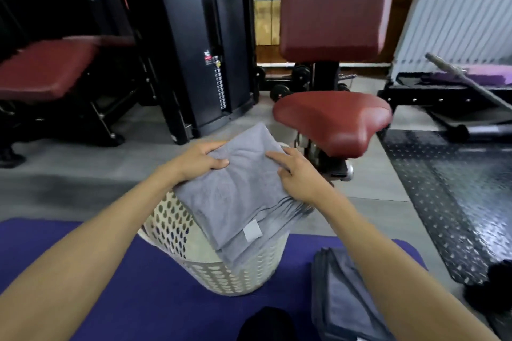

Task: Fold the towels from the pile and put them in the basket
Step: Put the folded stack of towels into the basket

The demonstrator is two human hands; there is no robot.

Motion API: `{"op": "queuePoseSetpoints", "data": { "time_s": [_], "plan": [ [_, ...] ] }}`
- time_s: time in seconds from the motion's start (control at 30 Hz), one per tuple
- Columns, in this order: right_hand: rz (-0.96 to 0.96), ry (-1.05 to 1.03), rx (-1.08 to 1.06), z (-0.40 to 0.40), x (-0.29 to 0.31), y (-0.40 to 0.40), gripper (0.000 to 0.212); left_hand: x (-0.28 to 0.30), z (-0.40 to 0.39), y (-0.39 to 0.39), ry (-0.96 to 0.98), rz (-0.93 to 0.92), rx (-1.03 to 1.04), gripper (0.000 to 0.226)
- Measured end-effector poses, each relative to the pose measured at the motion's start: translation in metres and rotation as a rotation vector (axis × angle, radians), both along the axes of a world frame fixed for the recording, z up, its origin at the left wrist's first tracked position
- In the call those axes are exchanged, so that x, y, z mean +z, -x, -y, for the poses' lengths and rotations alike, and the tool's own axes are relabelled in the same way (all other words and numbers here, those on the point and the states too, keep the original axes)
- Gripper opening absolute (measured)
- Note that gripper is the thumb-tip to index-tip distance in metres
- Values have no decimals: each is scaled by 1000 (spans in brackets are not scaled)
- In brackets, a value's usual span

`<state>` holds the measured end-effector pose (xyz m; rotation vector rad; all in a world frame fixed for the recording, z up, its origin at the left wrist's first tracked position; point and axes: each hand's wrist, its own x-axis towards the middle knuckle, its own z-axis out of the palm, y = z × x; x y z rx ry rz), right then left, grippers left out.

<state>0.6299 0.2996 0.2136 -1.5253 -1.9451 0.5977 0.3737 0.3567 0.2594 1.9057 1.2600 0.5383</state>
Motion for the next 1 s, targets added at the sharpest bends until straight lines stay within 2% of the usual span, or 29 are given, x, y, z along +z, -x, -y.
{"op": "queuePoseSetpoints", "data": {
  "time_s": [0.1,0.23,0.33,0.5,0.57,0.67,0.7,0.77,0.83,0.9,1.0],
  "plan": [
    [39,101,-5,-44,-30,39,50,-46,-30,32,78,-32,102,39],
    [66,274,4,-85,-77,75,50,-102,-66,60,224,-72,182,42],
    [101,390,2,-109,-108,90,55,-133,-87,65,277,-138,174,55],
    [117,548,-33,-129,-144,94,58,-180,-110,62,379,-247,136,36],
    [144,606,-63,-133,-157,85,55,-197,-117,55,394,-378,93,45],
    [282,759,-70,-134,-165,71,51,-220,-112,47,467,-754,12,68],
    [308,789,-62,-134,-163,67,52,-225,-110,44,485,-795,12,71],
    [298,795,-49,-129,-152,59,50,-226,-103,39,497,-712,49,63],
    [254,753,-50,-120,-137,52,39,-221,-95,30,472,-514,94,44],
    [194,664,-78,-105,-124,45,29,-209,-84,21,423,-322,131,34],
    [42,431,-125,-70,-100,29,24,-184,-62,8,372,-95,160,32]
  ]
}}
